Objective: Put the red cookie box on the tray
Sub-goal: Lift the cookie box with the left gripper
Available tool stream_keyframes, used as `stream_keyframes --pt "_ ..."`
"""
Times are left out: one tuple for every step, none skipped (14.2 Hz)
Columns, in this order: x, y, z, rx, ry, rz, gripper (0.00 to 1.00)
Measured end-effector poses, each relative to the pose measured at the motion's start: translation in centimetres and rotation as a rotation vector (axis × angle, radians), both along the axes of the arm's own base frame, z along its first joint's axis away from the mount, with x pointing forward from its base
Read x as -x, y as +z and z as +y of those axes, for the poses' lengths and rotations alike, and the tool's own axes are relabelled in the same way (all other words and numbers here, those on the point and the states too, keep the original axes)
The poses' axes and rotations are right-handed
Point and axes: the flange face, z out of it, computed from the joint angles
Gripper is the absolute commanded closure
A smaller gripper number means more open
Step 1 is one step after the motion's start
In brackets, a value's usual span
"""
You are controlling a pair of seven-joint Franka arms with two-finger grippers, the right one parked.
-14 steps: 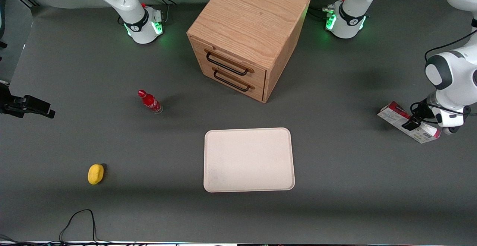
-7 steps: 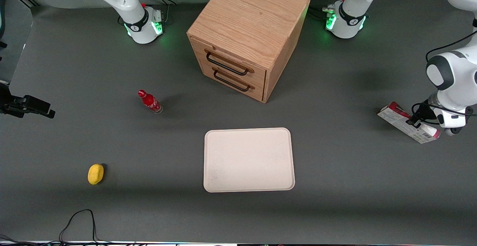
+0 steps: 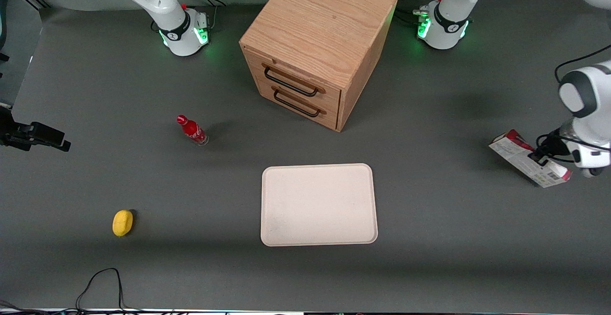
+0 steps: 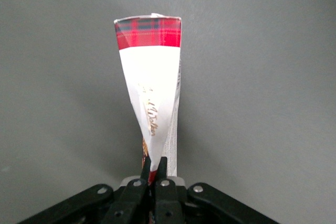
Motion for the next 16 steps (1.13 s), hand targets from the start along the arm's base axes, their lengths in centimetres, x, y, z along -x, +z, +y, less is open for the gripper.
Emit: stream_keyframes --pt "-0.8 3.4 0.2 0.003 0.002 0.018 1.0" --pt "-1.4 7.1 0.4 0.005 0.004 0.032 1.0" --pt "-1.7 10.7 0.6 0.006 0.007 0.042 1.0" --pt "-1.9 14.0 0.6 0.007 0.008 0.047 1.0" --pt "-1.9 16.8 0.6 0.006 0.01 0.05 1.0" --pt "-1.9 19.3 0.6 0.006 0.011 0.053 1.0" --pt "-1.8 21.5 0.5 0.005 0.01 0.052 1.0" --pt "-1.8 23.4 0.2 0.004 0.003 0.045 1.0" --pt "-1.9 24.9 -0.6 0.002 -0.015 0.035 1.0" --pt "-2.2 25.7 -1.7 0.002 -0.038 0.025 1.0" --pt "-2.6 25.9 -3.0 0.002 -0.068 0.019 1.0" --pt "-3.2 25.9 -4.8 0.006 -0.113 0.018 1.0" --pt "-3.8 26.0 -6.8 0.009 -0.174 0.013 1.0" --pt "-4.3 26.3 -8.7 0.013 -0.231 0.005 1.0" --pt "-4.8 26.5 -10.9 0.017 -0.283 -0.002 1.0" --pt "-5.2 26.5 -13.3 0.023 -0.331 -0.005 1.0"
